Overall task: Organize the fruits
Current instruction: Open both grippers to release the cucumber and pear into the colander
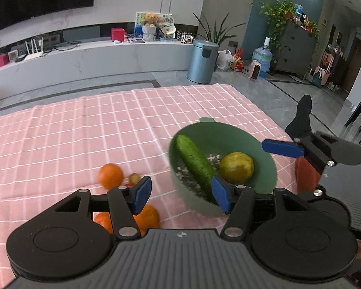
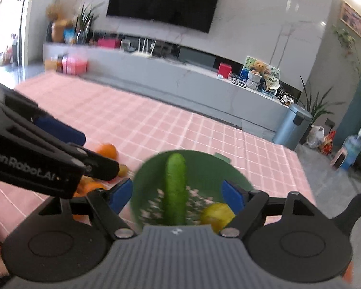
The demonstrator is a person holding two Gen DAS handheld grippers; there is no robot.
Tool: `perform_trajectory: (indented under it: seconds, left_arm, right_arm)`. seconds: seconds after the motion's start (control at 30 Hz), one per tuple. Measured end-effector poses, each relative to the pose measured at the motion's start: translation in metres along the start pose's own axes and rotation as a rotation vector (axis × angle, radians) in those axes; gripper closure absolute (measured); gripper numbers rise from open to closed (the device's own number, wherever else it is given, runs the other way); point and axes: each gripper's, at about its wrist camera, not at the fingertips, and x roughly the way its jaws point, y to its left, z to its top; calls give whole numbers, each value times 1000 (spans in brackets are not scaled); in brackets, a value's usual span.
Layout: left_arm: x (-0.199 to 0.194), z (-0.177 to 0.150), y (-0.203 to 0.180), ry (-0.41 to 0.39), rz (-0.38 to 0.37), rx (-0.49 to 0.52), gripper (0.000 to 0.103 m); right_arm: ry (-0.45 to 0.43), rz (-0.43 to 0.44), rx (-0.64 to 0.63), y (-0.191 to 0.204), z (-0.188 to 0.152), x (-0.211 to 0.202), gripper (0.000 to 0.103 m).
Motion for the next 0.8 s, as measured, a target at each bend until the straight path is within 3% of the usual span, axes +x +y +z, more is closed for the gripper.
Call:
perform_trajectory:
  seconds: [0.23, 0.43, 0.7, 0.8]
  left_arm:
    - [-19, -20, 20, -23, 23, 12, 35]
    - [-23, -36, 40, -12, 35, -1, 35]
    - [-14, -55, 61, 37, -28, -77, 35]
    - [-8, -61, 64, 51, -39, -82, 37]
  right_arm:
    - [-39, 37, 160, 31, -10, -18, 25]
    - [-30, 61, 163, 58, -24, -21, 28]
    - [31, 114, 114, 78, -33, -3, 54]
    - [49, 117, 96, 80, -35, 5, 59]
